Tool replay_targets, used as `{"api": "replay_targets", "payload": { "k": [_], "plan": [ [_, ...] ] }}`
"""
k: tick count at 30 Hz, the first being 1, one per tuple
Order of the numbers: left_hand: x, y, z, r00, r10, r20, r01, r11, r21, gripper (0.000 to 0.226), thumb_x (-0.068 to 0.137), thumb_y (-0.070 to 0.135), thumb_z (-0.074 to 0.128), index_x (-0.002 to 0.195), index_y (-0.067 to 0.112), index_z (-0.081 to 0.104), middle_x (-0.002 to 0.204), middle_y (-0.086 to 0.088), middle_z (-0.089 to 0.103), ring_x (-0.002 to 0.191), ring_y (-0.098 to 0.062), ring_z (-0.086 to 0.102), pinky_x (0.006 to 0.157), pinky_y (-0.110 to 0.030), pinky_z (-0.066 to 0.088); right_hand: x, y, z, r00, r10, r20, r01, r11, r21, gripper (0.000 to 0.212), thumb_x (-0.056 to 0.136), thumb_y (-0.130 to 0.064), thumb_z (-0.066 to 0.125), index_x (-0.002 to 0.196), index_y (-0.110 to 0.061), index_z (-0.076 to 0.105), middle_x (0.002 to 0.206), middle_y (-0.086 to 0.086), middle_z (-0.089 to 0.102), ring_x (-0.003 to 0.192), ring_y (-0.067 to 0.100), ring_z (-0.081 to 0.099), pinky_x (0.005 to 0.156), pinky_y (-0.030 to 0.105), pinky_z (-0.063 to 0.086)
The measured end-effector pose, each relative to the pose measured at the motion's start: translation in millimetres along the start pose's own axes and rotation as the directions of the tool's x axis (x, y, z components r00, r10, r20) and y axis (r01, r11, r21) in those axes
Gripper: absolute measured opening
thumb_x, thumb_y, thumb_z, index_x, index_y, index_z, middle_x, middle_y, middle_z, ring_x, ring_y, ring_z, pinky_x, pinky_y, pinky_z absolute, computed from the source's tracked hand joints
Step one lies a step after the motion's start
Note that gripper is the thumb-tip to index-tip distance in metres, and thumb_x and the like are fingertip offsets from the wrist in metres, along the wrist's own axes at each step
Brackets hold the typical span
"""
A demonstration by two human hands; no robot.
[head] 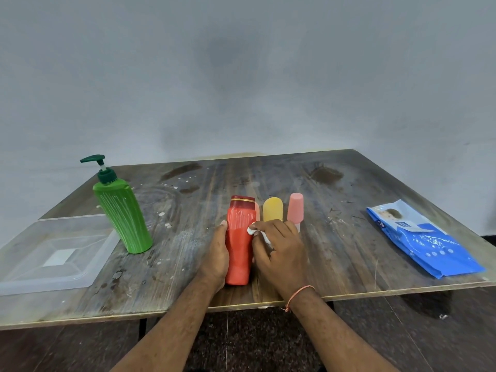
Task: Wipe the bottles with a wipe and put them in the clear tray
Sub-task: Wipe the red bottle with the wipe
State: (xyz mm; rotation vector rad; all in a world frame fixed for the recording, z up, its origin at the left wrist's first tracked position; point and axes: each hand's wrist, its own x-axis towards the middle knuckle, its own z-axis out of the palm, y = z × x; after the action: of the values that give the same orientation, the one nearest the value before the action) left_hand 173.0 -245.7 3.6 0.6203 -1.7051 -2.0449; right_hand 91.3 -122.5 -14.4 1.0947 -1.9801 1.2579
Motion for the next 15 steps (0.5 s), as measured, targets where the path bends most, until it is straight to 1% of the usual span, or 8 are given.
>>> {"api": "replay_targets", "payload": {
  "k": [1,3,5,7,9,11,13,15],
  "plan": [
    [-0.3,0.3,0.3,1.0,-0.003,0.003,0.003,1.0,0.011,0.062,0.112,0.049,0.021,0.111,0.014,0.071,0.085,-0.011,0.078,0.07,-0.018,0.075,0.062,-0.031,0.062,-0.1,-0.1,0.3,1.0,0.005,-0.002,-0.005,1.0,-0.005,0.016,0.1,-0.021,0.063,0.11,-0.027,0.075,0.109,-0.015,0.071,0.096,0.016,0.059,0.087,0.035,0.051],
    [-1.1,1.7,0.1,1.0,-0.014,0.01,0.013,1.0,0.022,0.066,0.111,0.051,0.02,0.112,0.009,0.07,0.081,-0.015,0.076,0.066,-0.021,0.072,0.06,-0.032,0.061,-0.2,0.5,1.1,1.0,0.026,0.001,-0.026,0.999,-0.019,0.017,0.101,-0.023,0.062,0.113,-0.027,0.074,0.11,-0.015,0.07,0.098,0.016,0.059,0.089,0.036,0.051],
    [-1.4,2.4,-1.1,1.0,-0.015,0.015,0.015,1.0,0.002,0.071,0.11,0.055,0.021,0.113,0.004,0.07,0.082,-0.021,0.072,0.066,-0.026,0.069,0.062,-0.035,0.059,-0.1,1.1,0.6,0.999,0.046,0.007,-0.045,0.998,-0.036,0.021,0.104,-0.022,0.062,0.12,-0.028,0.073,0.113,-0.015,0.069,0.101,0.015,0.058,0.09,0.035,0.051],
    [-0.9,1.8,-0.9,0.999,-0.01,0.036,0.011,1.0,-0.007,0.073,0.109,0.058,0.021,0.113,0.005,0.071,0.086,-0.024,0.071,0.069,-0.028,0.069,0.066,-0.038,0.058,0.5,0.8,-0.6,0.999,0.029,0.014,-0.029,0.999,-0.041,0.024,0.104,-0.02,0.063,0.125,-0.028,0.073,0.115,-0.015,0.068,0.1,0.015,0.057,0.088,0.031,0.05],
    [-1.2,2.1,-0.7,0.999,-0.011,0.031,0.011,1.0,-0.006,0.069,0.109,0.056,0.022,0.11,0.011,0.074,0.09,-0.023,0.074,0.072,-0.027,0.071,0.068,-0.038,0.06,1.1,-0.1,-1.1,1.0,-0.008,0.015,0.009,0.999,-0.035,0.023,0.102,-0.019,0.063,0.121,-0.027,0.074,0.113,-0.015,0.068,0.097,0.016,0.056,0.085,0.029,0.048],
    [-2.6,3.5,0.1,1.0,-0.002,0.031,0.002,1.0,0.006,0.065,0.111,0.052,0.021,0.11,0.013,0.074,0.092,-0.017,0.077,0.075,-0.023,0.073,0.068,-0.035,0.061,0.5,-0.5,-0.8,1.0,-0.02,0.008,0.021,0.999,-0.035,0.02,0.1,-0.018,0.064,0.114,-0.027,0.075,0.11,-0.015,0.068,0.095,0.016,0.055,0.083,0.029,0.048],
    [-2.3,3.6,0.4,0.999,0.005,0.034,-0.005,1.0,0.021,0.066,0.11,0.053,0.021,0.116,0.009,0.07,0.091,-0.018,0.076,0.074,-0.024,0.072,0.068,-0.036,0.061,0.4,0.2,-0.2,1.0,-0.002,-0.002,0.002,0.999,-0.045,0.019,0.1,-0.019,0.063,0.114,-0.027,0.074,0.109,-0.016,0.068,0.095,0.016,0.055,0.084,0.031,0.048],
    [-2.8,4.4,0.0,0.999,-0.001,0.044,0.001,1.0,0.008,0.07,0.109,0.055,0.022,0.118,0.003,0.068,0.087,-0.022,0.072,0.07,-0.026,0.069,0.065,-0.036,0.059,1.1,2.0,0.7,0.999,0.031,-0.015,-0.032,0.998,-0.046,0.023,0.103,-0.022,0.06,0.12,-0.028,0.073,0.112,-0.016,0.067,0.098,0.015,0.055,0.087,0.031,0.049]
  ]
}}
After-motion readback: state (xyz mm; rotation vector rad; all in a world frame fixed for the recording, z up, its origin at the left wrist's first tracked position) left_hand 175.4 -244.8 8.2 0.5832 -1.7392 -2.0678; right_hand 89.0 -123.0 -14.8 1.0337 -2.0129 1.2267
